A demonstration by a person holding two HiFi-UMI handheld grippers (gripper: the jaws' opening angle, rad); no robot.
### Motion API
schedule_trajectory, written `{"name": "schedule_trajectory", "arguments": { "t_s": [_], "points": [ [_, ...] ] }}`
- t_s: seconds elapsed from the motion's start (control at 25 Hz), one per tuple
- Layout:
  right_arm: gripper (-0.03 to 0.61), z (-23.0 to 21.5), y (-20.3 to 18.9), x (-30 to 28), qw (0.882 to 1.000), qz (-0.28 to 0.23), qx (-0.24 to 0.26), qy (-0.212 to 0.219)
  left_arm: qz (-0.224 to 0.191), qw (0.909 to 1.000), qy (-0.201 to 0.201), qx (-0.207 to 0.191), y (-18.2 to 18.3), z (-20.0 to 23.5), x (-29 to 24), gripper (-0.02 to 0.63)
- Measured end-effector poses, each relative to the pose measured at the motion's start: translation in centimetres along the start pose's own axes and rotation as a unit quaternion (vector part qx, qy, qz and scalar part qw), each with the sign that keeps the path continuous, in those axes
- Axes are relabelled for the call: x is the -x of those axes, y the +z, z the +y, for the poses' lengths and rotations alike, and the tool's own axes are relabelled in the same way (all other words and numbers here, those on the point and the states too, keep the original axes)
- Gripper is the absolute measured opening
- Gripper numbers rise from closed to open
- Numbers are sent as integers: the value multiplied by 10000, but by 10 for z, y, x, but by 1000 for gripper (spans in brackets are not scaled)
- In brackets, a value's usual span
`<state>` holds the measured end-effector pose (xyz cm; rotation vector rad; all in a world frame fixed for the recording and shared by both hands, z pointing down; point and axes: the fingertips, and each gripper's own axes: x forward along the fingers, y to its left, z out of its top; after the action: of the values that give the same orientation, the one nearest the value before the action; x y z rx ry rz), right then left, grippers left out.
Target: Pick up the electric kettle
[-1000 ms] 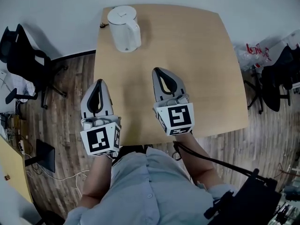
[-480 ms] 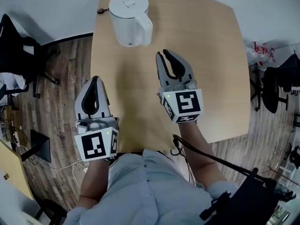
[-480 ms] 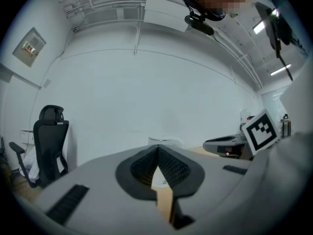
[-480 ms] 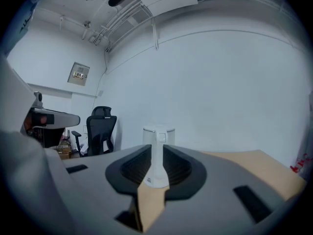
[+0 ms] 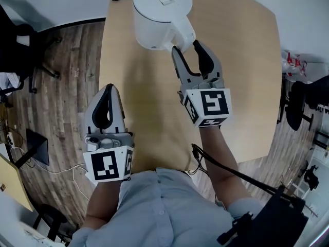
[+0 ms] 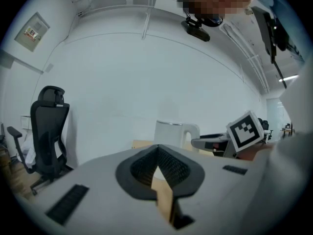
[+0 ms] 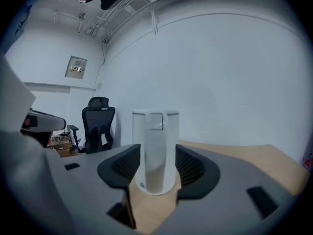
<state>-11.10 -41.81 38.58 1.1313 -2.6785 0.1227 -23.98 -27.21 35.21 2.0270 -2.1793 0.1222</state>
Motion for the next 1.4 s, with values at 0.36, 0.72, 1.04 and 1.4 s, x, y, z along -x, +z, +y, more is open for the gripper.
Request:
{"name": "schedule_trajectory", "arguments": {
  "t_s": [0.36,0.72,1.04,1.4],
  "points": [
    [216,-8,2,-35,9999,-107,-52,46,227,9997,4,106,-18,7,-18,0],
    [212,-4,9,-42,9995,-260,-4,151,337,9993,85,149,-25,12,-25,0],
    [140,-1,7,-44,9997,-243,26,53,340,9993,117,131,-26,16,-19,0],
    [104,-11,31,-53,9964,-804,-160,223,275,9993,215,92,-22,17,-10,0]
  ]
}}
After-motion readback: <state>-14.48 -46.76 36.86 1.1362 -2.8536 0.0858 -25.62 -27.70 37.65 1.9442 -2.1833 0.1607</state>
